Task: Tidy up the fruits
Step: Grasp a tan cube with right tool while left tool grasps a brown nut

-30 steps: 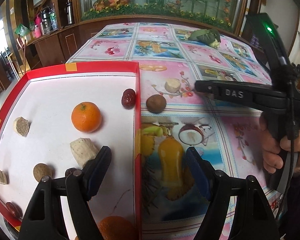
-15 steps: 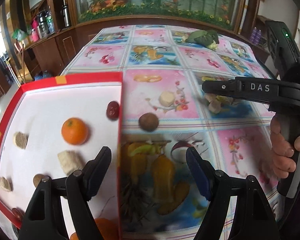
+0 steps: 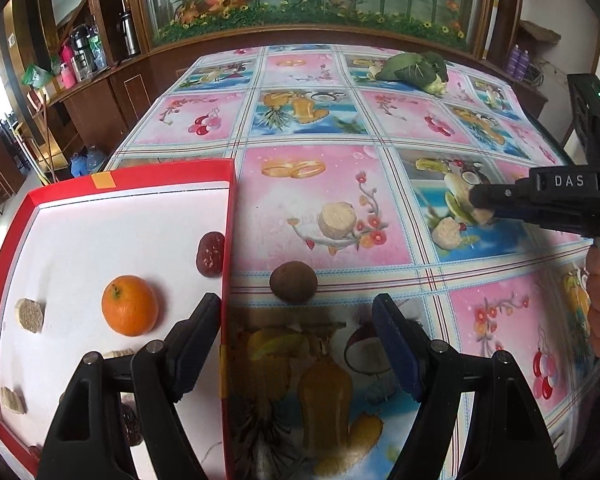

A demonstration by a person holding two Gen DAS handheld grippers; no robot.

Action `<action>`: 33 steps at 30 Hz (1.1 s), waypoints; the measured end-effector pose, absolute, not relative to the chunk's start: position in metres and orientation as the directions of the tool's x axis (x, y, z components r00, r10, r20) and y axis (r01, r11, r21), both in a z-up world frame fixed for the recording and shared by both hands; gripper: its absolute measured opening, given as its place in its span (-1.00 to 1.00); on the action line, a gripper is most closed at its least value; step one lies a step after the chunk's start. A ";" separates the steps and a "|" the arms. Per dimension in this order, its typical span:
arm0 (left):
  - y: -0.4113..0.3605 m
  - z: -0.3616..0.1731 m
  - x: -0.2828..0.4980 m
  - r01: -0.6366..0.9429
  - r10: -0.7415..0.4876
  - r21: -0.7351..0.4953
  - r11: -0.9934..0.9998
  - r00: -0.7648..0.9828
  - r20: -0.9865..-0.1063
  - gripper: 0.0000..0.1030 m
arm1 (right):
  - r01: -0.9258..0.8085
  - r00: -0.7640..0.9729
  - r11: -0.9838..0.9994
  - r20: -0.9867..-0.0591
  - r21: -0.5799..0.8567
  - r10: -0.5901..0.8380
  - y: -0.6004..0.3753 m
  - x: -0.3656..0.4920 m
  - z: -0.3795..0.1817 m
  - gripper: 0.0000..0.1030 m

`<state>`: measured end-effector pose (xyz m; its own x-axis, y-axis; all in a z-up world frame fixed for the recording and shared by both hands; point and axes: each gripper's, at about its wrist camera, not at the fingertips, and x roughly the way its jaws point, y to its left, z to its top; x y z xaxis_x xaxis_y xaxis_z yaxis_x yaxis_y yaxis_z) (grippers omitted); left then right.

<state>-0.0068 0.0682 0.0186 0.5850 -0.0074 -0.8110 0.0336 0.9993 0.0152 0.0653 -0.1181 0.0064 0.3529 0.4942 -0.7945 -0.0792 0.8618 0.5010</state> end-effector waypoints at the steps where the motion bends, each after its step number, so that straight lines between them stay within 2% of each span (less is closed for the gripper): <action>1: 0.068 0.018 -0.005 0.033 -0.006 0.016 0.999 0.586 -0.810 0.50 | -0.075 0.361 0.870 -0.800 0.487 0.479 -0.121 0.066 0.006 -0.49; 15: 0.068 0.012 0.010 0.008 0.023 0.033 0.999 0.574 -0.819 0.45 | -0.086 0.360 0.881 -0.810 0.466 0.463 -0.115 0.064 0.008 -0.49; 18: 0.068 0.019 0.003 0.029 -0.013 0.005 1.000 0.582 -0.813 0.41 | -0.091 0.362 0.880 -0.807 0.467 0.466 -0.114 0.064 0.008 -0.49; 22: 0.058 0.035 -0.015 0.094 -0.023 0.048 0.994 0.630 -0.776 0.42 | -0.092 0.361 0.879 -0.807 0.468 0.467 -0.114 0.063 0.008 -0.49; 27: 0.048 0.038 -0.019 0.179 -0.095 0.026 0.984 0.638 -0.764 0.41 | -0.104 0.360 0.878 -0.805 0.468 0.472 -0.110 0.062 0.009 -0.49; 31: 0.057 0.026 -0.007 0.153 -0.114 -0.027 0.988 0.600 -0.792 0.10 | -0.097 0.359 0.878 -0.806 0.469 0.470 -0.110 0.062 0.008 -0.49; 33: 0.063 0.022 -0.002 0.132 -0.120 -0.052 0.990 0.585 -0.802 0.02 | -0.096 0.359 0.878 -0.806 0.469 0.470 -0.110 0.062 0.008 -0.49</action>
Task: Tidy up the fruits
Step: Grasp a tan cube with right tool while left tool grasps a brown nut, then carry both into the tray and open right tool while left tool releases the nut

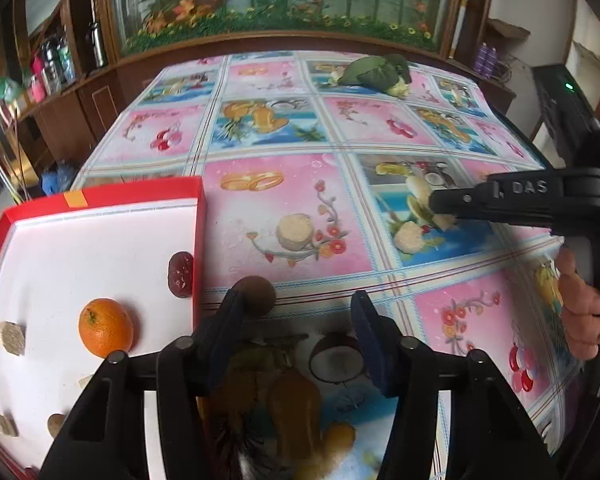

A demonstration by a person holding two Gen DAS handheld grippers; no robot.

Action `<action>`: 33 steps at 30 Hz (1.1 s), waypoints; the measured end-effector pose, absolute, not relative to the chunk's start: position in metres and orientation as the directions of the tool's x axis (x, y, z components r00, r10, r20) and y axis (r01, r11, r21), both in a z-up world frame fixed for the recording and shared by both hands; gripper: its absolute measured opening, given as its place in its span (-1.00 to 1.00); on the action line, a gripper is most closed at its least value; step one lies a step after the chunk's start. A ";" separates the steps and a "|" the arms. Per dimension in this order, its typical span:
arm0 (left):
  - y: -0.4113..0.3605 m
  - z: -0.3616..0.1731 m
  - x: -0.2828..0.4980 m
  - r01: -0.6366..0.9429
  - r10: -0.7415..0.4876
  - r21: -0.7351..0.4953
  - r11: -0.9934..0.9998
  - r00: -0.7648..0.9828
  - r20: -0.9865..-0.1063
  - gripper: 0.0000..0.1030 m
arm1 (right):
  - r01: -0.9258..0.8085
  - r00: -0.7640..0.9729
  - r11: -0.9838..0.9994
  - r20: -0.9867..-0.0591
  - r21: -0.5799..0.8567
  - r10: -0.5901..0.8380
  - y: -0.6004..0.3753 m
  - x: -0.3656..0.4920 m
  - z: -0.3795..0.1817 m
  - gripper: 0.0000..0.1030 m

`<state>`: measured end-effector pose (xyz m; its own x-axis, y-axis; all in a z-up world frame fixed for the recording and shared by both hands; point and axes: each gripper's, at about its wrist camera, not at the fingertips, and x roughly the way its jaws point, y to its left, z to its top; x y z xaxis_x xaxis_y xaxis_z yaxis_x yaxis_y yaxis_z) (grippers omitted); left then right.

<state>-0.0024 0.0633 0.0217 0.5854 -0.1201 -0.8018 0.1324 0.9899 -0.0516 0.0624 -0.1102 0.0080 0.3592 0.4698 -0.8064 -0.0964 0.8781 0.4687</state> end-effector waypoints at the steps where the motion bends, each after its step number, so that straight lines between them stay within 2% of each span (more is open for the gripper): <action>1: 0.065 0.020 0.000 0.122 -0.117 -0.056 0.991 0.581 -0.805 -0.02 | -0.097 0.359 0.879 -0.807 0.468 0.469 -0.110 0.063 0.008 -0.49; 12: 0.066 0.017 0.014 0.077 -0.101 -0.069 0.995 0.574 -0.812 -0.04 | -0.099 0.360 0.878 -0.805 0.469 0.471 -0.110 0.063 0.007 -0.49; 14: 0.064 0.014 0.015 0.083 -0.102 -0.066 0.994 0.565 -0.819 -0.26 | -0.099 0.359 0.877 -0.805 0.470 0.472 -0.110 0.063 0.007 -0.49; 15: 0.065 0.011 0.017 0.088 -0.113 -0.077 0.993 0.552 -0.826 -0.48 | -0.099 0.360 0.877 -0.805 0.470 0.472 -0.110 0.063 0.007 -0.49; 17: 0.063 0.010 0.015 0.089 -0.097 -0.056 0.994 0.560 -0.823 -0.55 | -0.099 0.360 0.878 -0.806 0.469 0.471 -0.110 0.063 0.008 -0.49; 27: 0.059 0.012 0.012 0.093 -0.100 -0.057 0.994 0.571 -0.815 -0.55 | -0.102 0.360 0.879 -0.806 0.467 0.470 -0.110 0.062 0.008 -0.49; 33: 0.058 0.035 -0.006 0.111 -0.127 -0.075 0.991 0.614 -0.779 -0.55 | -0.139 0.359 0.855 -0.779 0.500 0.514 -0.106 0.061 0.013 -0.49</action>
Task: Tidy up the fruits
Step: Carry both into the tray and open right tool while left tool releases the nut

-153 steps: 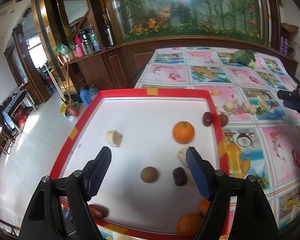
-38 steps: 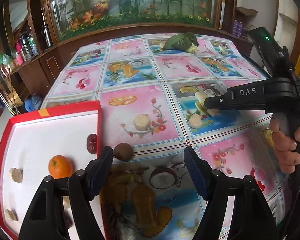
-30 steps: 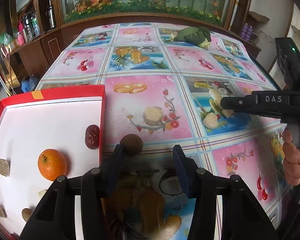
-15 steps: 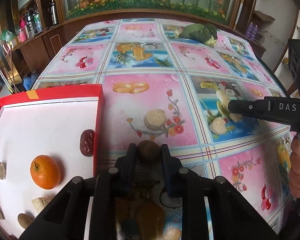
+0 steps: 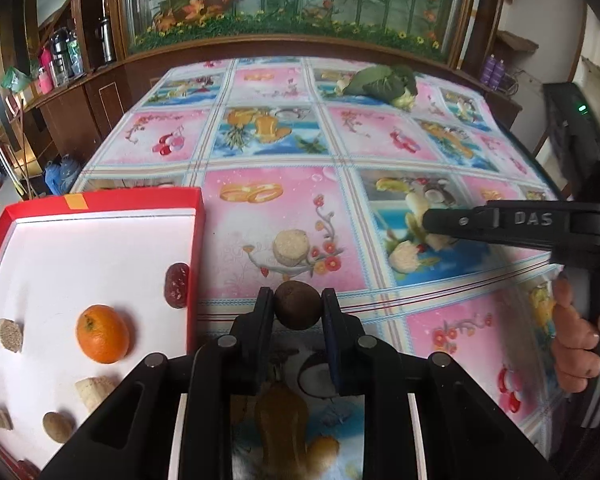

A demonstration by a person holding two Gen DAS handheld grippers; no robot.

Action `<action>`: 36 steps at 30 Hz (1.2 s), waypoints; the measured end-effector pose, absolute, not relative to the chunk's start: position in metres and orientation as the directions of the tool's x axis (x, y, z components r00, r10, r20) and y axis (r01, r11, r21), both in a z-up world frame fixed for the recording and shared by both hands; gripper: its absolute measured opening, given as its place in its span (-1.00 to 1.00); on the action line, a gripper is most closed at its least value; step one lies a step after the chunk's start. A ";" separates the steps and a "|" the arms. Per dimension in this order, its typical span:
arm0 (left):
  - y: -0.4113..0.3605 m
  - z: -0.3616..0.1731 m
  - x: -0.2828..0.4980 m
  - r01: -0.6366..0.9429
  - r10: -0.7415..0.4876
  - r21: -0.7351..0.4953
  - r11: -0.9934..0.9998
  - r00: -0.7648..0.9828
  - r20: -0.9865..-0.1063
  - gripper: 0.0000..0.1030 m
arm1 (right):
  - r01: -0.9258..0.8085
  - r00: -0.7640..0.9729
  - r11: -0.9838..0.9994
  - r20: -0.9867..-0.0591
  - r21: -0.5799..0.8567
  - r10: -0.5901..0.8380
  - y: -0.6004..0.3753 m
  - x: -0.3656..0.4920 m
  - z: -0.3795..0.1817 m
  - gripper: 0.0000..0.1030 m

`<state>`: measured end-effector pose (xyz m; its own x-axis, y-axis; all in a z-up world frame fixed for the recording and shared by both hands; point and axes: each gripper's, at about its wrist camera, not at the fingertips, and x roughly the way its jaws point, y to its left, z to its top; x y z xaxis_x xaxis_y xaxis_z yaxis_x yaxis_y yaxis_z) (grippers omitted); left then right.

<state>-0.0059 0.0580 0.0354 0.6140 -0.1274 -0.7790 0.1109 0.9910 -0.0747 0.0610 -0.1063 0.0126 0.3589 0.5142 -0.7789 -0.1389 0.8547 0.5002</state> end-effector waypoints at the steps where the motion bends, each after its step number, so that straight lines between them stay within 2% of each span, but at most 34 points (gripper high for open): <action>1: 0.060 0.041 -0.011 0.113 -0.133 -0.080 0.990 0.625 -0.769 -0.55 | -0.147 0.358 0.846 -0.770 0.512 0.528 -0.105 0.059 0.014 -0.49; 7: 0.090 0.069 -0.047 0.069 -0.115 -0.094 0.993 0.690 -0.714 -0.55 | -0.230 0.402 0.820 -0.717 0.524 0.570 -0.090 0.048 0.030 -0.48; 13: 0.148 0.074 -0.082 -0.069 0.012 -0.055 0.996 0.723 -0.691 -0.55 | -0.337 0.453 0.819 -0.682 0.465 0.574 -0.054 0.026 0.041 -0.49; 19: 0.192 0.062 -0.091 -0.171 0.098 -0.037 0.985 0.711 -0.697 -0.55 | -0.413 0.419 0.753 -0.627 0.513 0.657 -0.006 -0.001 0.047 -0.48; 22: 0.203 0.057 -0.093 -0.187 0.113 -0.032 0.982 0.709 -0.696 -0.55 | -0.436 0.367 0.692 -0.589 0.575 0.720 0.018 -0.013 0.047 -0.48; 26: 0.211 0.052 -0.097 -0.193 0.123 -0.022 0.981 0.708 -0.695 -0.55 | -0.489 0.324 0.648 -0.568 0.584 0.756 0.051 -0.026 0.047 -0.48; 29: 0.215 0.047 -0.100 -0.183 0.106 -0.035 0.982 0.704 -0.702 -0.55 | -0.534 0.279 0.620 -0.572 0.575 0.771 0.074 -0.036 0.045 -0.48; 36: 0.215 0.041 -0.112 -0.164 0.097 -0.026 0.986 0.697 -0.710 -0.55 | -0.612 0.248 0.631 -0.643 0.476 0.725 0.094 -0.049 0.033 -0.48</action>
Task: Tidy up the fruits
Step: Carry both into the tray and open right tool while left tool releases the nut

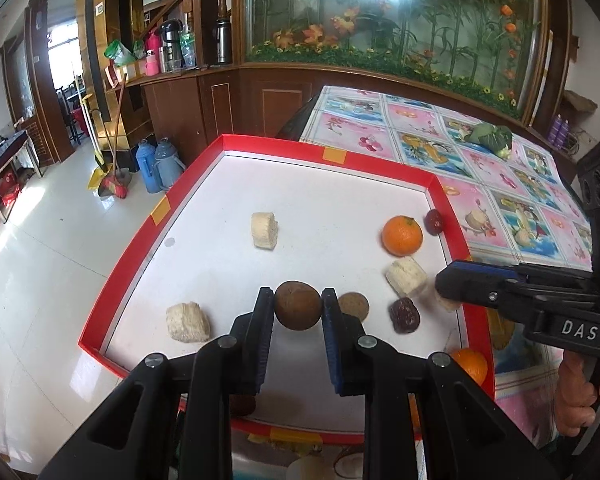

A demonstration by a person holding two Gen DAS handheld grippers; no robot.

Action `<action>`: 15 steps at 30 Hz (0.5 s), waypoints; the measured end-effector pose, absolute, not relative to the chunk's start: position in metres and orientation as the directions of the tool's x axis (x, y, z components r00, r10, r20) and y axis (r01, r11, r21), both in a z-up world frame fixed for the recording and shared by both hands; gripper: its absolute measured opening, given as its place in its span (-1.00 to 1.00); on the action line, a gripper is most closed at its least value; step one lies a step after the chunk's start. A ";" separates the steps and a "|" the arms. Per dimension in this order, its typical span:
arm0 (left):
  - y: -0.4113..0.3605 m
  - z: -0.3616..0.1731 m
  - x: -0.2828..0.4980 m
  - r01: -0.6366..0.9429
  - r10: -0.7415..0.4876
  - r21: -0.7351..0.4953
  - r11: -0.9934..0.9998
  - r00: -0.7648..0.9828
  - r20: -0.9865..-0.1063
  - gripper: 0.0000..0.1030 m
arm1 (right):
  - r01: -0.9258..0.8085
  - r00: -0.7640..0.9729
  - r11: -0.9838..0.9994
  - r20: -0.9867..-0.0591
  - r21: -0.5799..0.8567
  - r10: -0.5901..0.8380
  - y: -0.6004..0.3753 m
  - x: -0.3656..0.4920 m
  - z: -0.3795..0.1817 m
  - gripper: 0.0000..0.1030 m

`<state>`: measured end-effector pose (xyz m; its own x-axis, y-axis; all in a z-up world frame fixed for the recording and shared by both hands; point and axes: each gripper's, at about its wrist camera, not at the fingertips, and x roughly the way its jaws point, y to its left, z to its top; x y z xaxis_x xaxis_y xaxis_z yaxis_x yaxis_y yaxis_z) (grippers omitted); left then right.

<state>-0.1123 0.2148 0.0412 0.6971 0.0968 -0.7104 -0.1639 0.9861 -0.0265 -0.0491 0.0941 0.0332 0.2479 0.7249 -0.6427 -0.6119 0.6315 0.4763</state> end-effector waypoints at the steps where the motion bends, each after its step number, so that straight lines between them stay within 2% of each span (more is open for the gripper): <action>1: 0.213 0.041 -0.114 -0.157 0.093 -0.024 0.987 0.698 -0.710 -0.55 | -0.623 0.248 0.631 -0.647 0.462 0.720 0.096 -0.052 0.033 -0.48; 5: 0.199 0.037 -0.115 -0.108 0.078 0.004 0.994 0.693 -0.716 -0.55 | -0.656 0.245 0.627 -0.667 0.421 0.704 0.103 -0.057 0.030 -0.48; 15: 0.202 0.028 -0.113 -0.134 0.107 0.023 0.991 0.661 -0.742 -0.54 | -0.681 0.259 0.644 -0.708 0.348 0.657 0.111 -0.065 0.023 -0.48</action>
